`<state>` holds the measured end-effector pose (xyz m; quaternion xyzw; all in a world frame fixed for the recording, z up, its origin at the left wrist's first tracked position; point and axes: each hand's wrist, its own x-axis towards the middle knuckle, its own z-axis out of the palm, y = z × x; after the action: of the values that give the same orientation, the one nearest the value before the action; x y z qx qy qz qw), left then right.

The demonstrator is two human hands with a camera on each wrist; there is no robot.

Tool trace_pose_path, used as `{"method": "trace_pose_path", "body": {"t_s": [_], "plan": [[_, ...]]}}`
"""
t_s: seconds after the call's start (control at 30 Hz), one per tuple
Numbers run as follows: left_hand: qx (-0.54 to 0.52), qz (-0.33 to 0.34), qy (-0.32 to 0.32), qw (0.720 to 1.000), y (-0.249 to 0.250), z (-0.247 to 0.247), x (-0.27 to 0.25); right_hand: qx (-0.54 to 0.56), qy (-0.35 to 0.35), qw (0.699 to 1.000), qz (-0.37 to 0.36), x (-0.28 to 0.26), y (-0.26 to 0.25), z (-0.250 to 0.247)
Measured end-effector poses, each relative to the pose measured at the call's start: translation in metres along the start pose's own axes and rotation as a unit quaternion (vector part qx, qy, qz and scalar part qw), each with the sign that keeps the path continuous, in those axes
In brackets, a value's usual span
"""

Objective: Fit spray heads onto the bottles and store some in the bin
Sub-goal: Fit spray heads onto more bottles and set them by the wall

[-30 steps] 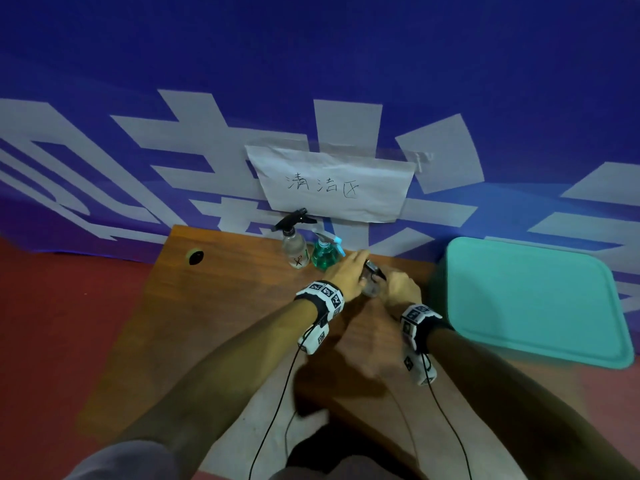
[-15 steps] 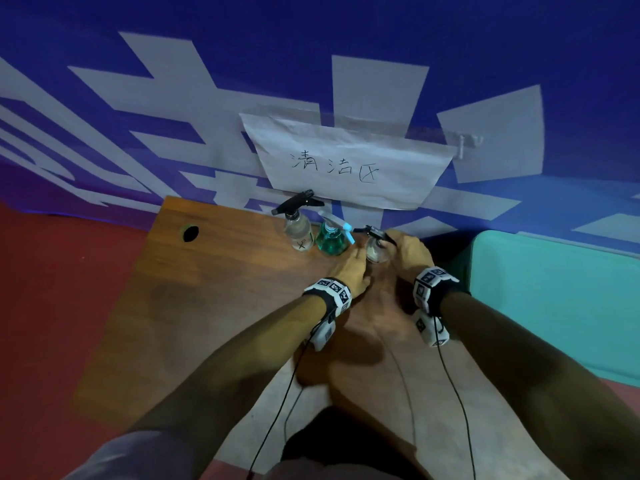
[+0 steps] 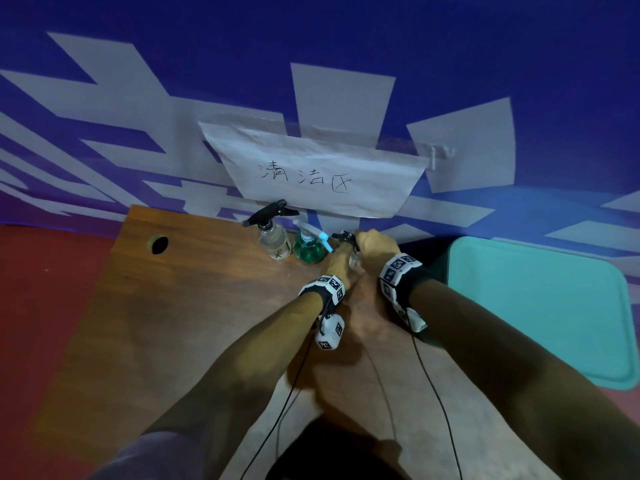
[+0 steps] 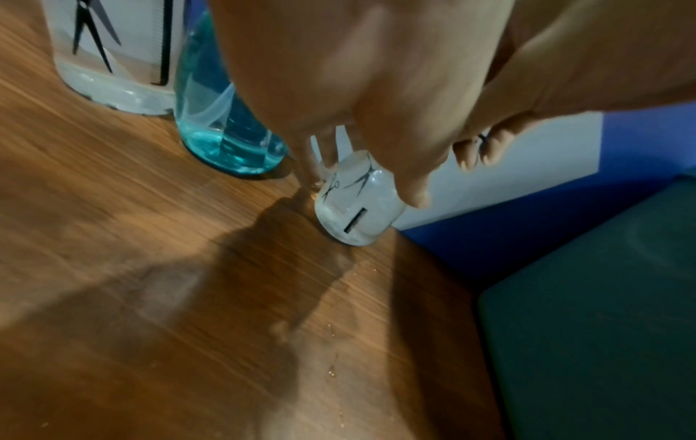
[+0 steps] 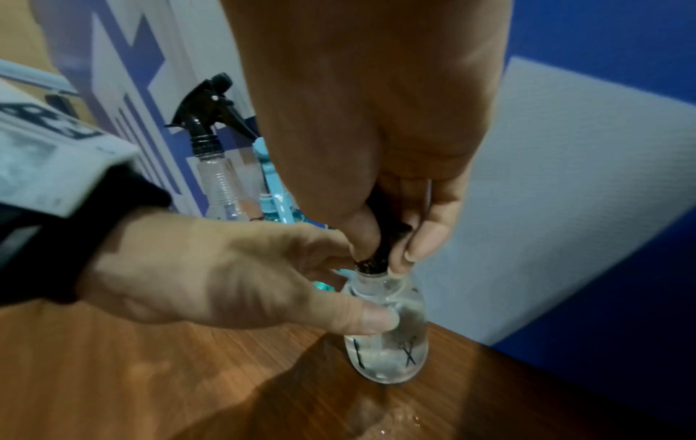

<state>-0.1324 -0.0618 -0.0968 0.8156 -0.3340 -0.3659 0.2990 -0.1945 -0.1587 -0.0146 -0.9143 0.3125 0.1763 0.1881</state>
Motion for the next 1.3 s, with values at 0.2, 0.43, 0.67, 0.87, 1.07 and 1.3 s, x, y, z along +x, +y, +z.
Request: {"method": "trace_pose_path", "body": {"t_s": [0.2,0.43,0.67,0.87,1.07,1.3], "plan": [[0.034,-0.016,0.04,0.998,-0.009,0.015,0.014,0.004,0.019,1.0,0.007,0.001,-0.005,0.011],[0.071,-0.057,0.011,0.996,0.003,0.005,0.007,0.008,0.0,1.0,-0.014,0.0,0.001,0.001],[0.049,-0.031,-0.008,0.998,-0.011,-0.002,0.015,-0.043,-0.035,0.997,-0.046,0.007,0.008,-0.009],[0.04,-0.006,0.016,0.999,-0.015,-0.002,0.009,-0.038,-0.007,0.999,-0.037,0.003,0.008,0.0],[0.057,-0.01,0.03,0.998,-0.012,-0.001,0.006,-0.034,0.035,0.999,-0.005,-0.002,0.008,0.019],[0.053,-0.028,0.025,0.998,-0.006,0.0,0.004,0.01,0.053,0.998,0.017,-0.004,0.005,0.029]]}}
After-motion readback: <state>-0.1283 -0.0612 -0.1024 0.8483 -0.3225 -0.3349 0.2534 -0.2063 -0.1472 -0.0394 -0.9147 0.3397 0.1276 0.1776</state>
